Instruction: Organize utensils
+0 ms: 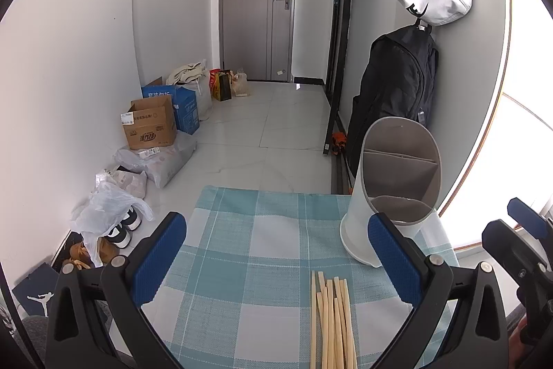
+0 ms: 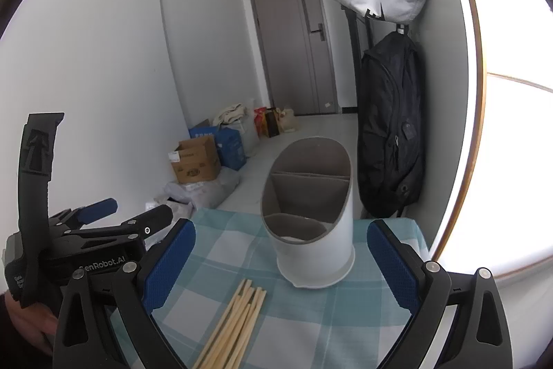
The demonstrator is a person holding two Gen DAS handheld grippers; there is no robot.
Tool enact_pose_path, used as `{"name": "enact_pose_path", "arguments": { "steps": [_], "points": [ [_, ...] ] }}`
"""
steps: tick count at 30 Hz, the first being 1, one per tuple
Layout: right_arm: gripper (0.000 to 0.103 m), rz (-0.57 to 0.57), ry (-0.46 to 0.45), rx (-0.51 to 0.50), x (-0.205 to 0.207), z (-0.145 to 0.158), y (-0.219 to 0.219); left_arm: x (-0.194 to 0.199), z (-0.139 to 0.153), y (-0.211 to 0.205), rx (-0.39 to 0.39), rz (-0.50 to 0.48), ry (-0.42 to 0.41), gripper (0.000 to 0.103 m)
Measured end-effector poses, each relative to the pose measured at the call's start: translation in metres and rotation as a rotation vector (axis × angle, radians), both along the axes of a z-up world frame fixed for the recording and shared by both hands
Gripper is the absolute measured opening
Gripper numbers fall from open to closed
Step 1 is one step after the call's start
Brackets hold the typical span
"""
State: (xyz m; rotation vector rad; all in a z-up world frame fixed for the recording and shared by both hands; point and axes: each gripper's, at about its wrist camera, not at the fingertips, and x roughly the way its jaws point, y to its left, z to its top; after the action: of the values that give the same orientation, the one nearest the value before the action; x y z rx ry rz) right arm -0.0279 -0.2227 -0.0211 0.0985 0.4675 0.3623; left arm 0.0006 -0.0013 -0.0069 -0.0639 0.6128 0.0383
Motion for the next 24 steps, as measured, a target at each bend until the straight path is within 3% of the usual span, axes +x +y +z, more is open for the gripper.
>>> {"name": "enact_pose_path", "arguments": {
  "steps": [5,13,19,24],
  "points": [
    [0.100,0.016,0.050,-0.010,0.006,-0.008,0.005,0.003,-0.004,0.003,-0.002,-0.009,0.037,0.102],
    [0.097,0.070,0.312,-0.019,0.035,-0.047,0.022,0.015,-0.021,0.017,-0.050,-0.046,0.179,0.102],
    [0.083,0.119,0.442,-0.026,0.051,-0.072,0.037,0.021,-0.034,0.028,-0.034,-0.051,0.244,0.102],
    [0.064,0.167,0.582,-0.041,0.067,-0.099,0.054,0.029,-0.051,0.046,-0.047,-0.030,0.338,0.102]
  ]
}}
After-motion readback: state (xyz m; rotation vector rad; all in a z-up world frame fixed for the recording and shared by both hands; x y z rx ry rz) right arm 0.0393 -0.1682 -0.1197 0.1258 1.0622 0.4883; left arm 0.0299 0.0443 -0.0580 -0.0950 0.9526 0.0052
